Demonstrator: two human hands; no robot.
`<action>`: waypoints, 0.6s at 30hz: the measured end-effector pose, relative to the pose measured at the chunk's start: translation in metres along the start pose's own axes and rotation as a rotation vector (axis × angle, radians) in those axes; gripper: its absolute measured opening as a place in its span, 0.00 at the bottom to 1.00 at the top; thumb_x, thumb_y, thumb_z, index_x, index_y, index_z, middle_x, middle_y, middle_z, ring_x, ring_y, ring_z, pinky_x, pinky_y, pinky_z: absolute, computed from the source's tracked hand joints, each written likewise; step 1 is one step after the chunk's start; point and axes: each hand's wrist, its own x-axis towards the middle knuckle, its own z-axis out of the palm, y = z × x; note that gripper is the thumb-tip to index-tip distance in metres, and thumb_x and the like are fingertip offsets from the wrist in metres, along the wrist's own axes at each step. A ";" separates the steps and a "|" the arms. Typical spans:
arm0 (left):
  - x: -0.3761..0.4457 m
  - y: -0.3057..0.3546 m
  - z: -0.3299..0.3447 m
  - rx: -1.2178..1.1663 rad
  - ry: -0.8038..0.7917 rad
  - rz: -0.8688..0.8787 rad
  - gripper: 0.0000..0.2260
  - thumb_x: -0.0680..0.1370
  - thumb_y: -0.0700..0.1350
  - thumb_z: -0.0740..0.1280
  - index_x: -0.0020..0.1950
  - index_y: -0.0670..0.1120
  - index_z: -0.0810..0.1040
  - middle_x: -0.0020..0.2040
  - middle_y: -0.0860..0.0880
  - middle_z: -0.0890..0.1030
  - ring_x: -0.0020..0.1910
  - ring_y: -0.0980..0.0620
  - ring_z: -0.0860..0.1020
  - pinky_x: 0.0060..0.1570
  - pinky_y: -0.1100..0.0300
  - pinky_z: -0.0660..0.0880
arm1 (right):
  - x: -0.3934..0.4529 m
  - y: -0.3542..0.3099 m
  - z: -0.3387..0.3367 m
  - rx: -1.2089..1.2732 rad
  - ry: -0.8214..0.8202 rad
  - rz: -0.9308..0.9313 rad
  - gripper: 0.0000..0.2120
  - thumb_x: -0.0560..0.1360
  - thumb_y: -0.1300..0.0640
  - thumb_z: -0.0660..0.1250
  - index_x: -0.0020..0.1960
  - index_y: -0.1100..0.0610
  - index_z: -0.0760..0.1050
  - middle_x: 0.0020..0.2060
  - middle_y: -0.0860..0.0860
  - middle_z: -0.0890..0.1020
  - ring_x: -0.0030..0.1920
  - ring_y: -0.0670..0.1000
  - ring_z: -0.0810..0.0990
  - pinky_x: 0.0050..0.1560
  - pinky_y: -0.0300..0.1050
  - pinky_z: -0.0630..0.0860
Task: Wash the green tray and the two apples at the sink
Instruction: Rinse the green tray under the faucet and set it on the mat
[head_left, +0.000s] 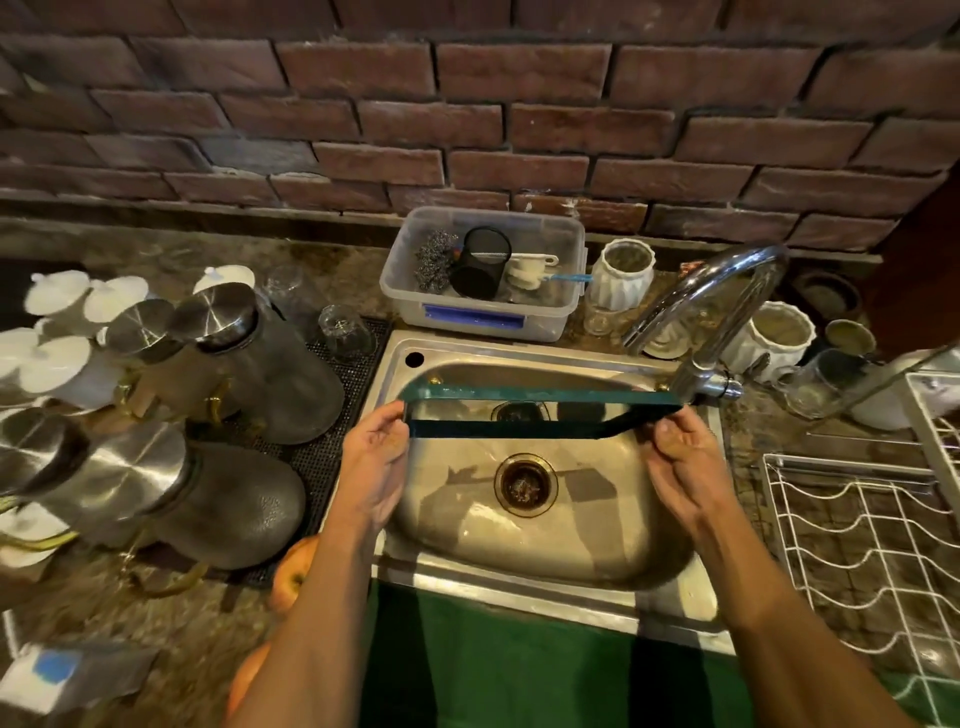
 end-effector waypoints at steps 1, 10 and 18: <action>-0.004 0.001 0.000 0.002 0.011 0.006 0.17 0.80 0.30 0.60 0.69 0.32 0.70 0.58 0.35 0.78 0.55 0.47 0.81 0.60 0.54 0.79 | -0.006 -0.001 0.001 -0.007 0.001 0.001 0.18 0.79 0.71 0.56 0.56 0.58 0.81 0.55 0.55 0.85 0.60 0.53 0.83 0.61 0.49 0.79; -0.054 0.001 0.007 0.141 0.201 -0.030 0.09 0.81 0.34 0.64 0.56 0.43 0.81 0.60 0.39 0.81 0.60 0.41 0.78 0.64 0.44 0.75 | -0.052 0.005 -0.001 -0.366 0.229 0.016 0.13 0.81 0.66 0.62 0.52 0.50 0.79 0.52 0.52 0.83 0.53 0.51 0.82 0.49 0.46 0.78; -0.118 -0.035 -0.007 0.308 0.368 -0.253 0.13 0.78 0.30 0.61 0.39 0.43 0.79 0.44 0.41 0.80 0.46 0.44 0.76 0.49 0.49 0.75 | -0.110 0.026 -0.030 -0.532 0.295 0.112 0.08 0.80 0.63 0.64 0.55 0.58 0.81 0.47 0.57 0.87 0.48 0.56 0.86 0.45 0.49 0.82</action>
